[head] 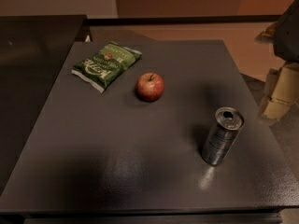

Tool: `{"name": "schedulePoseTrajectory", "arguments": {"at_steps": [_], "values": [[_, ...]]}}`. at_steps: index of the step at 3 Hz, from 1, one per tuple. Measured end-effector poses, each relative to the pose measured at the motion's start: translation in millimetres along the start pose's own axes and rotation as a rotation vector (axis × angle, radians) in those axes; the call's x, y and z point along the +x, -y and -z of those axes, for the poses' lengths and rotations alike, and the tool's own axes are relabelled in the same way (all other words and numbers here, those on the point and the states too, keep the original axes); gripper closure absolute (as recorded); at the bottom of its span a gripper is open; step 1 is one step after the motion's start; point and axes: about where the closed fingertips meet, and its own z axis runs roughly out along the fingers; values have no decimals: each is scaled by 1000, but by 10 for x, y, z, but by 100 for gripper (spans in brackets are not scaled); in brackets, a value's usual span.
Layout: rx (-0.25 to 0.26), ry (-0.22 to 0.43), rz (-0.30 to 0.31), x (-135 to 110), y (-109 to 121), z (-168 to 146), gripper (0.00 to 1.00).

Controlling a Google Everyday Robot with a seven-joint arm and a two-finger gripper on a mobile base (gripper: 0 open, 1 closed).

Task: Move redbull can near apple

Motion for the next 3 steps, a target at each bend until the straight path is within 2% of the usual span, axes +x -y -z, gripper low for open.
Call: {"name": "schedulePoseTrajectory", "arguments": {"at_steps": [1,2,3], "values": [[0,0,0,0,0,0,0],[-25,23,-15,3,27,-37,0],[-84,93,9,-21,-50,-124,0]]}}
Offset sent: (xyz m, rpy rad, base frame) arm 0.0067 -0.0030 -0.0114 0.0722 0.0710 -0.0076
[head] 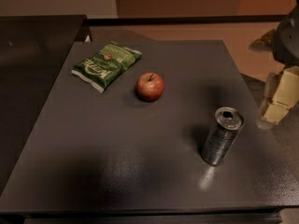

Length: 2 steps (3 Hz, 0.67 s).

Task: Move redbull can near apple

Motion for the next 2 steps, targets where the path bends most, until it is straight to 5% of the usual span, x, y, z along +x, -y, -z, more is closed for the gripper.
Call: {"name": "schedulePoseTrajectory", "arguments": {"at_steps": [2], "values": [[-161,131,164,-169,-470,-203,0]]}}
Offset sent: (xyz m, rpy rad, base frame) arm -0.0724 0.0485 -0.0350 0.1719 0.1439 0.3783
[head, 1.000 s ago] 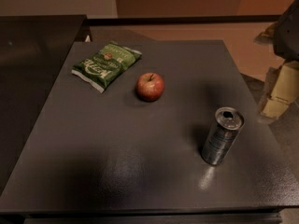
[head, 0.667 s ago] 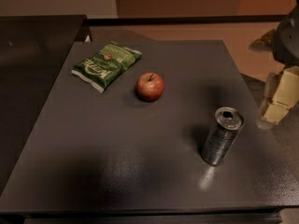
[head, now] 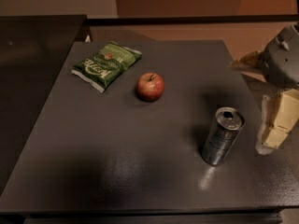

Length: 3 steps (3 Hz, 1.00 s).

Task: Move redbull can near apple

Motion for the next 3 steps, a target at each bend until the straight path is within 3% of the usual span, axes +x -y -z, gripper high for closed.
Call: {"name": "schedulePoseTrajectory", "arguments": {"at_steps": [1,2,3], "values": [[-68,54,94,-153,-246,-131,0],[-113,92,146,-270,-436,-250,0],[-120,111,154,-314,-504,-294,17]]}}
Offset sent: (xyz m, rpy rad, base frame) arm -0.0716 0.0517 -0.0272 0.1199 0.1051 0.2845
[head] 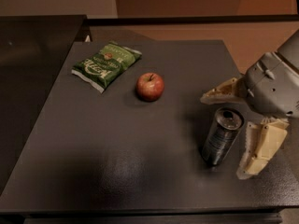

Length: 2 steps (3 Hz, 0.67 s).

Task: Move redbull can near apple

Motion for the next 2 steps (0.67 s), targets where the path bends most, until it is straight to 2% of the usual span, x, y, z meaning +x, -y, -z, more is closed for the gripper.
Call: {"name": "schedulePoseTrajectory", "arguments": {"at_steps": [2], "values": [[32,22,-3,-70,20,73,64]]}}
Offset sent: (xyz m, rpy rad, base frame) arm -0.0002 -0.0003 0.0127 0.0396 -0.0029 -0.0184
